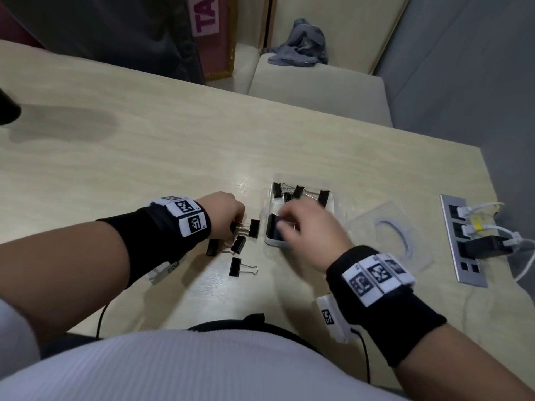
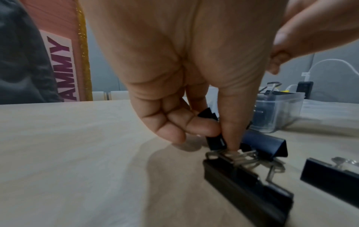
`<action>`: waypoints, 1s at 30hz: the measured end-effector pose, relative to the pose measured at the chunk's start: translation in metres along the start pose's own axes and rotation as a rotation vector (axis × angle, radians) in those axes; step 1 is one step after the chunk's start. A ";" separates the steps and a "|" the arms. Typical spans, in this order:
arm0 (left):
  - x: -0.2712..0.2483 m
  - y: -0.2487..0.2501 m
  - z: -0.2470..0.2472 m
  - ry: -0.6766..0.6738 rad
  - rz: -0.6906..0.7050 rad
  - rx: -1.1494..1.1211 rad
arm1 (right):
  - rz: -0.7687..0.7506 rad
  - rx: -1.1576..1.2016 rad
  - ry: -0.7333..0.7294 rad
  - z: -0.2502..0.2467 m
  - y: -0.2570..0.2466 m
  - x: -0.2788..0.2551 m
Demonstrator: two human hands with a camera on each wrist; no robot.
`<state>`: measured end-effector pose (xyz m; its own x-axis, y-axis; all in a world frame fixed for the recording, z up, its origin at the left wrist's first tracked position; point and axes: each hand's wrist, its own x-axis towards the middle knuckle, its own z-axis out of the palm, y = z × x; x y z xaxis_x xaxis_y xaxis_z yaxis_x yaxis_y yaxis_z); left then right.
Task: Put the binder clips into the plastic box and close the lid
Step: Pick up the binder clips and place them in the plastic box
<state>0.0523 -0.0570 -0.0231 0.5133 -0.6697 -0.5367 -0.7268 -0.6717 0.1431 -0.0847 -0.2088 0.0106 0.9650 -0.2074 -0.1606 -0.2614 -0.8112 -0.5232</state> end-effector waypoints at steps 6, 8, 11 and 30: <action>-0.001 -0.003 -0.017 0.017 0.033 -0.018 | -0.429 -0.337 -0.434 0.055 -0.016 -0.021; -0.001 -0.005 -0.023 0.019 0.038 -0.076 | -0.465 -0.421 -0.464 0.065 -0.011 -0.025; -0.001 -0.006 -0.036 0.010 0.058 -0.126 | -0.419 -0.453 -0.381 0.067 -0.006 -0.029; 0.025 0.032 -0.055 0.320 0.071 -0.472 | 0.241 0.244 0.354 -0.015 0.032 0.008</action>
<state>0.0667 -0.1127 0.0143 0.6362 -0.7318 -0.2446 -0.5201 -0.6409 0.5647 -0.0848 -0.2449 0.0046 0.8136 -0.5807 -0.0291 -0.4347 -0.5743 -0.6937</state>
